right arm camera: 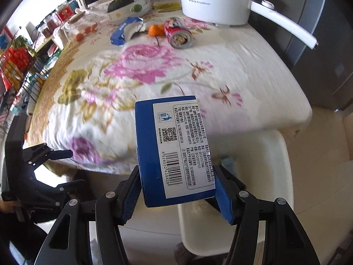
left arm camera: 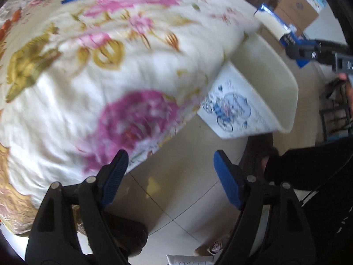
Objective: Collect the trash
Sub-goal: 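Carry the blue box into the white bin with the right gripper while the left holds the can, then lower the red can into the white bin and open the left gripper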
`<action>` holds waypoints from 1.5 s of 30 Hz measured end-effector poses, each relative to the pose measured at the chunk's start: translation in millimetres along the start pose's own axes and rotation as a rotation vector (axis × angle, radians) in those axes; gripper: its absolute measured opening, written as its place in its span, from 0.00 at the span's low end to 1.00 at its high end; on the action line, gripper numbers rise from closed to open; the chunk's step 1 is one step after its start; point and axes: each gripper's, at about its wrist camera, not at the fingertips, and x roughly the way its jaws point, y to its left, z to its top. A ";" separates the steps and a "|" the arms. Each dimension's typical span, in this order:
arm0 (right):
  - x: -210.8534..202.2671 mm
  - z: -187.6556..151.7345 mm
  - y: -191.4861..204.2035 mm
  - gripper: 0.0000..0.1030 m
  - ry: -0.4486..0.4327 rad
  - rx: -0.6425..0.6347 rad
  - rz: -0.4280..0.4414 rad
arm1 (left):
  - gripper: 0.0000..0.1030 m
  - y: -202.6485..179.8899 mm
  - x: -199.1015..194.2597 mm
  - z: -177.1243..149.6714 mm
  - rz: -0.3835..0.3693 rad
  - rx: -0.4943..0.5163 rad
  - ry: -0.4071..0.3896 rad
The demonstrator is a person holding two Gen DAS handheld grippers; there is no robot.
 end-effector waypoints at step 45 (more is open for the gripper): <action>-3.8 -56.1 -21.9 0.82 0.051 0.047 -0.078 | 0.88 -81.1 126.7 -122.5 -0.030 0.170 0.243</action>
